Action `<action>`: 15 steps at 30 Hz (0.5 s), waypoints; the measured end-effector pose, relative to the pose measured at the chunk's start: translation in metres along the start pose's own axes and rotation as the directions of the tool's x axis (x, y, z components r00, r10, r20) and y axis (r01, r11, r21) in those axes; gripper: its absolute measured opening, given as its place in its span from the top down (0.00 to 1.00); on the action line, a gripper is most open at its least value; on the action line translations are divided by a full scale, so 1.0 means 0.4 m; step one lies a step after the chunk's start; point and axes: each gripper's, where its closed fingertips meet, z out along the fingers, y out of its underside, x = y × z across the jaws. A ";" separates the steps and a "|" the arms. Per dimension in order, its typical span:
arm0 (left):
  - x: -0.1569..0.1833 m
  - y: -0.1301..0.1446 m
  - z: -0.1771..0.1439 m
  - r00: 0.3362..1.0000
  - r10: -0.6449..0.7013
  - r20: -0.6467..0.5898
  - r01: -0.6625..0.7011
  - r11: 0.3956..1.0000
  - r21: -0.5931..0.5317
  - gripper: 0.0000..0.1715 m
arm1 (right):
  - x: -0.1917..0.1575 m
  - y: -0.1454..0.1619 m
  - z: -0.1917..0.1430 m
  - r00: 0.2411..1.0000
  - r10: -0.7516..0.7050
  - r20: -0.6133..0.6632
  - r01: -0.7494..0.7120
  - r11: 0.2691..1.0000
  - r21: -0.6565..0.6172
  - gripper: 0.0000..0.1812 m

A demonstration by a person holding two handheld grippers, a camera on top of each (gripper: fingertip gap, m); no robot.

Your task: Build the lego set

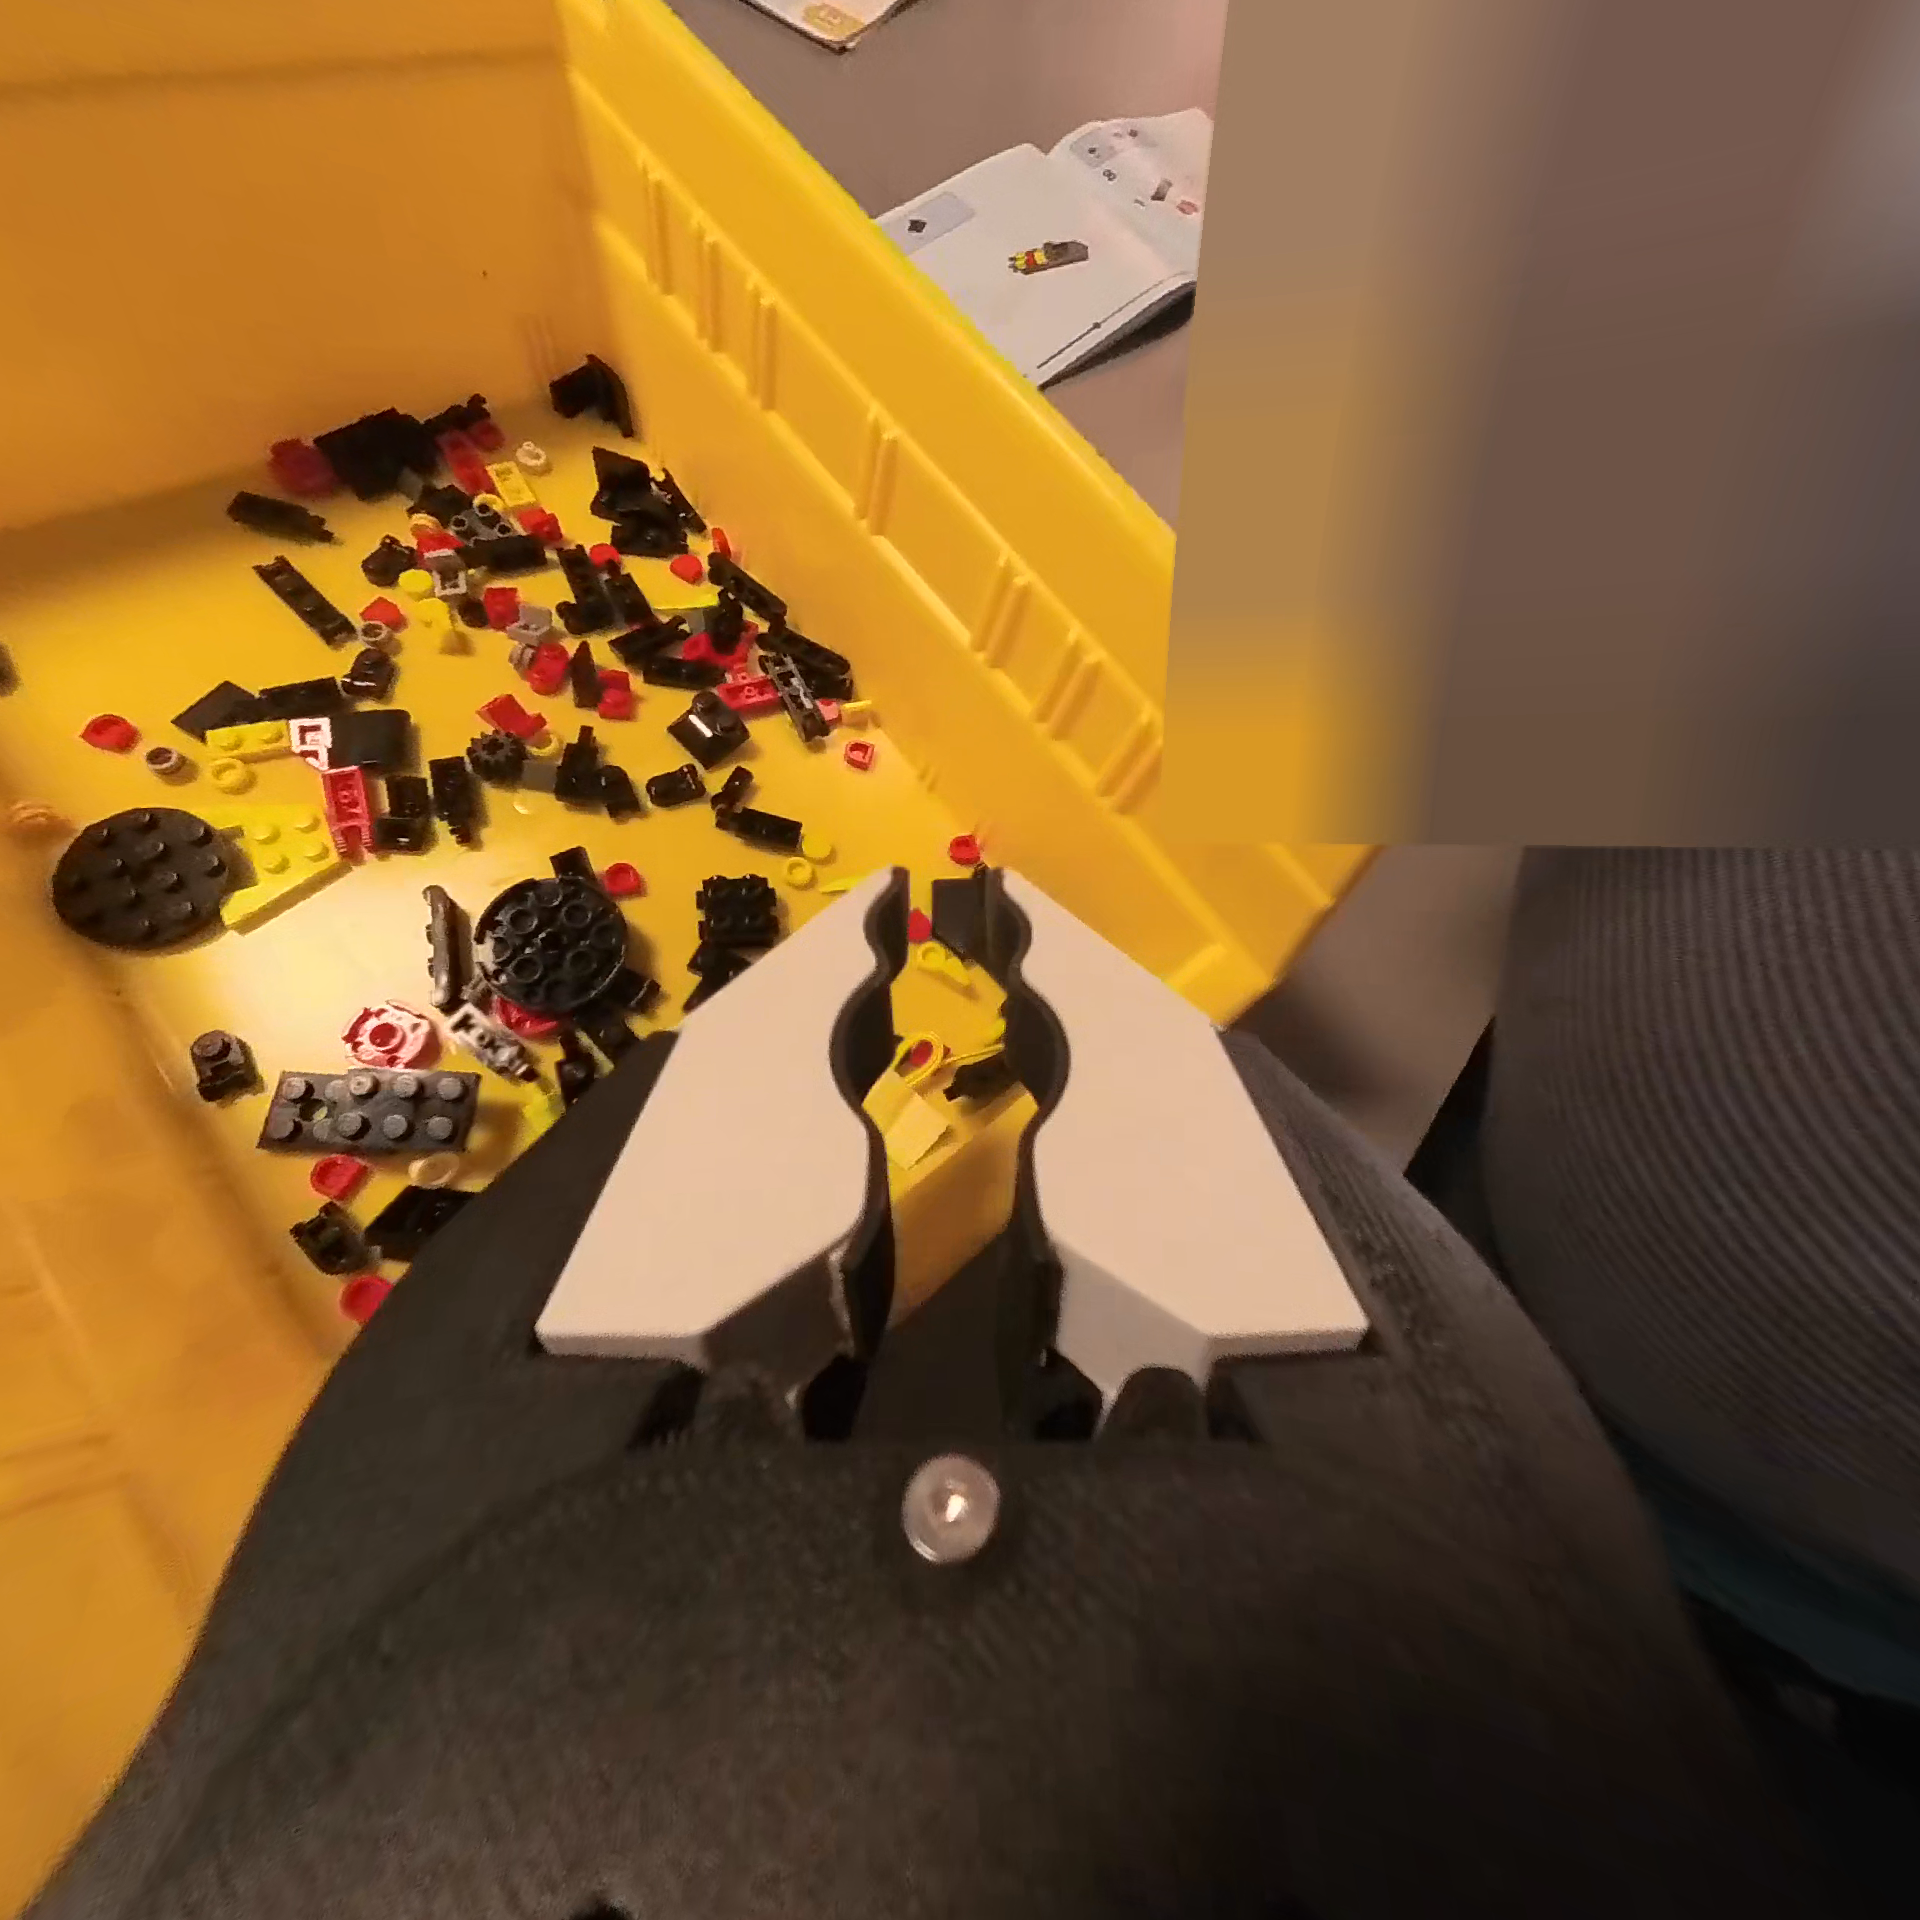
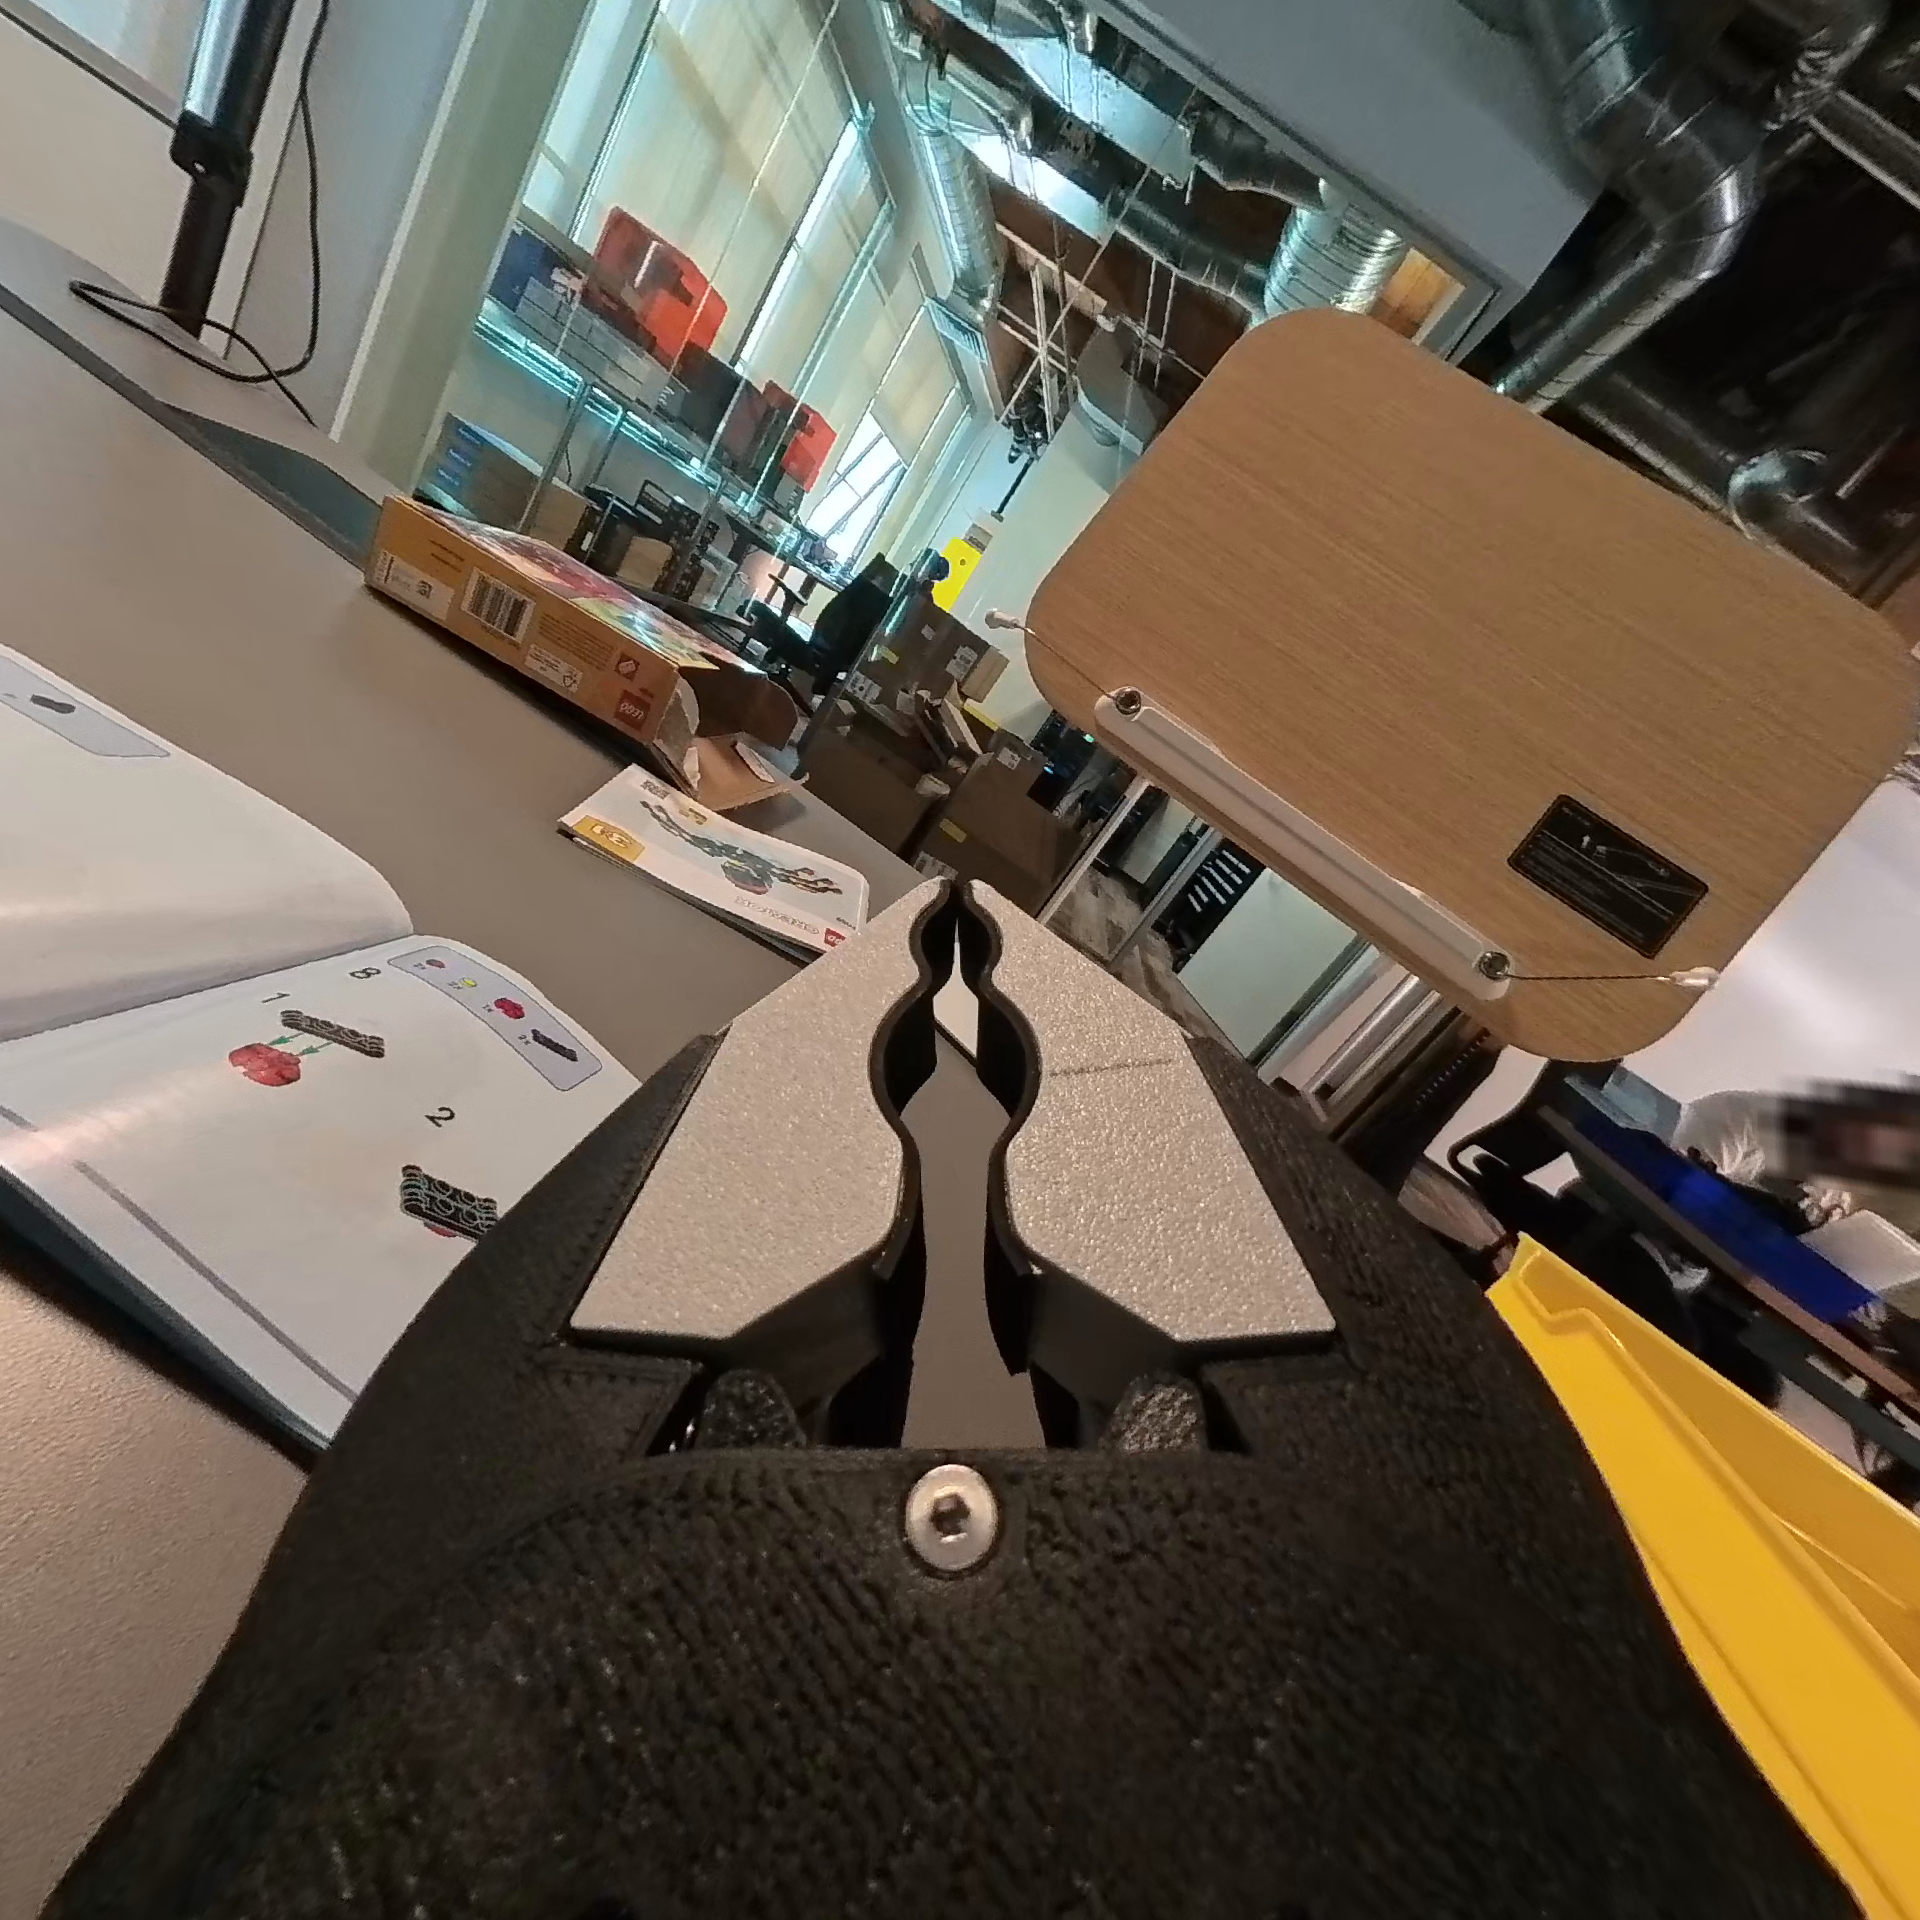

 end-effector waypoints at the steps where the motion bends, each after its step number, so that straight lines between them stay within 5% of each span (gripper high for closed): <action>1: 0.002 0.004 0.006 1.000 0.001 -0.005 -0.001 1.000 0.006 0.92 | 0.000 0.001 0.000 1.000 0.001 0.000 -0.001 1.000 -0.001 1.00; 11: 0.046 -0.053 0.024 0.978 -0.095 -0.185 0.139 0.961 0.240 0.89 | 0.001 0.004 0.002 1.000 0.007 0.001 -0.007 1.000 -0.005 1.00; 15: 0.053 -0.038 0.064 0.964 -0.126 -0.235 0.179 0.960 0.218 0.89 | 0.001 0.004 0.002 1.000 0.013 0.004 -0.013 1.000 -0.003 1.00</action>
